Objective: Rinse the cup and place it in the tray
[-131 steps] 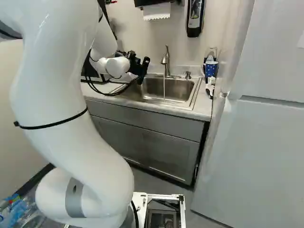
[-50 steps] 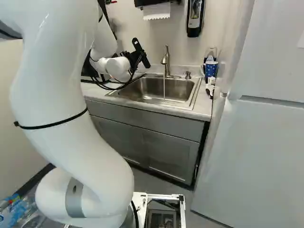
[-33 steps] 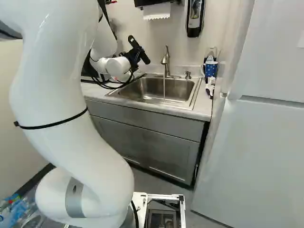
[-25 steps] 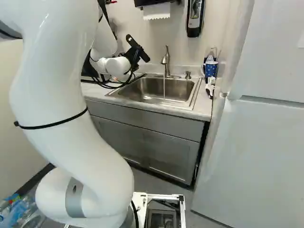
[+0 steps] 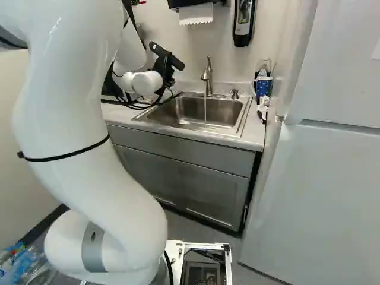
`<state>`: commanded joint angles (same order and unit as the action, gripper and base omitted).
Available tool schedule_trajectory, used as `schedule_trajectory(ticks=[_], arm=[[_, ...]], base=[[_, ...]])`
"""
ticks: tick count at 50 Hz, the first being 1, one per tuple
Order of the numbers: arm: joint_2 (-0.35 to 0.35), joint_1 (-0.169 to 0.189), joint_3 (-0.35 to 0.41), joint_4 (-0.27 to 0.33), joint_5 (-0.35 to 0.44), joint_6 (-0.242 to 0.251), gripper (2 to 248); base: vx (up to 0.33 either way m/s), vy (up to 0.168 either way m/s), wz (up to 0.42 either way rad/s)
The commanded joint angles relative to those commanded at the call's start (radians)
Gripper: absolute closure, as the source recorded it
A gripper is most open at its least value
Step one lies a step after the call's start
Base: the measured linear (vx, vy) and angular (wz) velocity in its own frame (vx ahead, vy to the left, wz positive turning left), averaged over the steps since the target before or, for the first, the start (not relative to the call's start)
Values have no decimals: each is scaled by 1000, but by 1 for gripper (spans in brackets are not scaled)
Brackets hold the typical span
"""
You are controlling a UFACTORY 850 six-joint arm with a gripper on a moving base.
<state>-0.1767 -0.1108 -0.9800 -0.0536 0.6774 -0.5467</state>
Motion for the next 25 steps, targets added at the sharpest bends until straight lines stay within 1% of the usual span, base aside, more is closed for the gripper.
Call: schedule_trajectory(ticks=[25], arm=[[0,0,0,0,0,263,125]], base=[[0,0,0]])
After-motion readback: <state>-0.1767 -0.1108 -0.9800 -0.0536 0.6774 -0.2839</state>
